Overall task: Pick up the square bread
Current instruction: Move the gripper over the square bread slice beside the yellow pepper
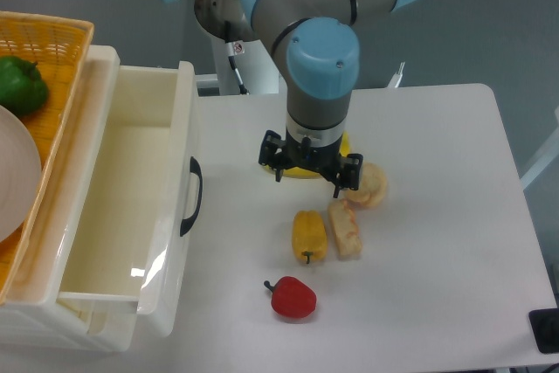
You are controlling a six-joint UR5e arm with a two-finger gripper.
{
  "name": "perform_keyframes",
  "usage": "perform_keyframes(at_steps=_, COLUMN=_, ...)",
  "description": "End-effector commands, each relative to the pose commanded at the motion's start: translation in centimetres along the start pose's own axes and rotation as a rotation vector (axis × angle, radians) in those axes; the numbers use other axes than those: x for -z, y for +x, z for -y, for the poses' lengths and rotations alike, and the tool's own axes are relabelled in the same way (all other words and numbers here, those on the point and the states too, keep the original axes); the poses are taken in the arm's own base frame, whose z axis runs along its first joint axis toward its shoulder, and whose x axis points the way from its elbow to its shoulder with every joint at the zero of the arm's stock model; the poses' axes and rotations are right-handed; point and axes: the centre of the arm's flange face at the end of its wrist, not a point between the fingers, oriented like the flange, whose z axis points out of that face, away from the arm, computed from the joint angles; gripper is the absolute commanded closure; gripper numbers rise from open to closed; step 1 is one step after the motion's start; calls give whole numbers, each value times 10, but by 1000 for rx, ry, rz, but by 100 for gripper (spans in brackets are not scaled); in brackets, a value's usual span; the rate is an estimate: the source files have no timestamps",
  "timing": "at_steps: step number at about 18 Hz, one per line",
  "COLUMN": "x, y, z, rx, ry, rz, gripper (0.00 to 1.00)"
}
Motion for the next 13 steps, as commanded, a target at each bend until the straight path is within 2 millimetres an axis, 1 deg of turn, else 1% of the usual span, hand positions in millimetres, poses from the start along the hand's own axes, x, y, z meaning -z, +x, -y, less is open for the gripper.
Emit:
perform_keyframes(at_steps=1, x=-5, y=-5, z=-4, rx=11, ry=3, rz=2, gripper=0)
perform_keyframes(at_steps=3, x=-15, y=-11, z=-5, rx=18, ry=19, rz=21, gripper=0)
perform_keyframes(at_steps=6, x=-41, y=-20, z=-3, rx=69, ry=-3, rz=5, gripper=0)
perform_keyframes(at_steps=8, x=-46, y=-23, z=-2, rx=106, ry=-6, rz=-2, gripper=0)
perform_keyframes(at_steps=13, x=-75, y=-38, z=6, rx=112, ry=-11, rz=14, gripper=0)
